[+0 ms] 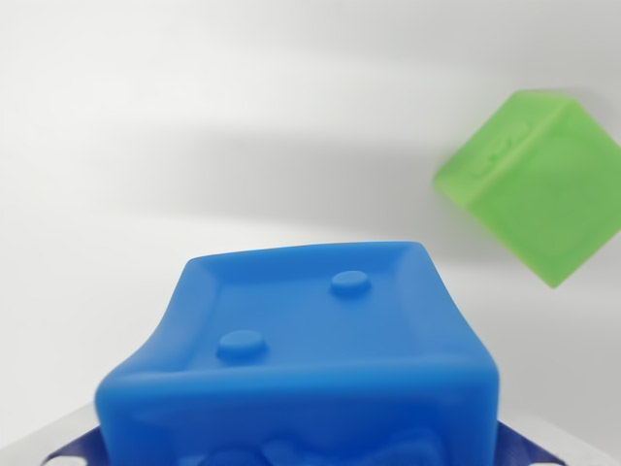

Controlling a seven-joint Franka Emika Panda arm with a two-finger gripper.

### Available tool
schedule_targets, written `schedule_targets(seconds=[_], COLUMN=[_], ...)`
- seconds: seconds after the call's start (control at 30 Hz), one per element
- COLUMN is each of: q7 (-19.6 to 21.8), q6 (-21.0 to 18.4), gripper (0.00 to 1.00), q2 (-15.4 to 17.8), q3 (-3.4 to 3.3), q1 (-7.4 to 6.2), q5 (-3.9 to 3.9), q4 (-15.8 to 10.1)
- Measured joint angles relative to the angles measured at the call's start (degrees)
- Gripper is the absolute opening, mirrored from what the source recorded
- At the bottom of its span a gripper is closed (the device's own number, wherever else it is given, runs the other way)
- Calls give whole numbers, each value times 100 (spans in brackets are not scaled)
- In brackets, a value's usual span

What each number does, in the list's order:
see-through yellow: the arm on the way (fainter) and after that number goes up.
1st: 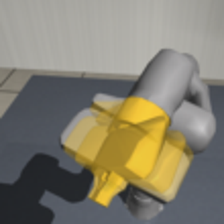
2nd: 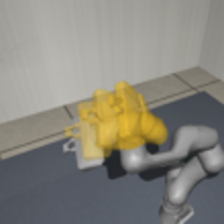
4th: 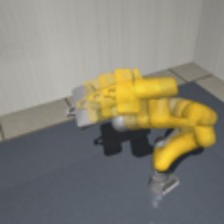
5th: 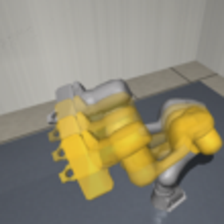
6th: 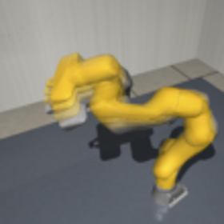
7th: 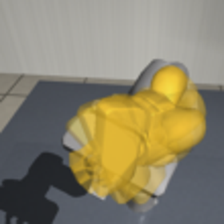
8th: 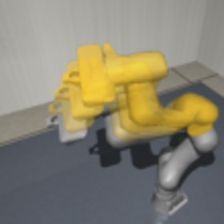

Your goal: Stack cube

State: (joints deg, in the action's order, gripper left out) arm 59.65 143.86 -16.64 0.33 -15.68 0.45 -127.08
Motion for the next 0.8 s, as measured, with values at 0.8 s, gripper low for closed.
schedule_targets(seconds=[0.8], q7=[666], q6=[-129], gripper=[0], q2=[91], q3=[-190], q1=[74], q5=[-89], q4=[35])
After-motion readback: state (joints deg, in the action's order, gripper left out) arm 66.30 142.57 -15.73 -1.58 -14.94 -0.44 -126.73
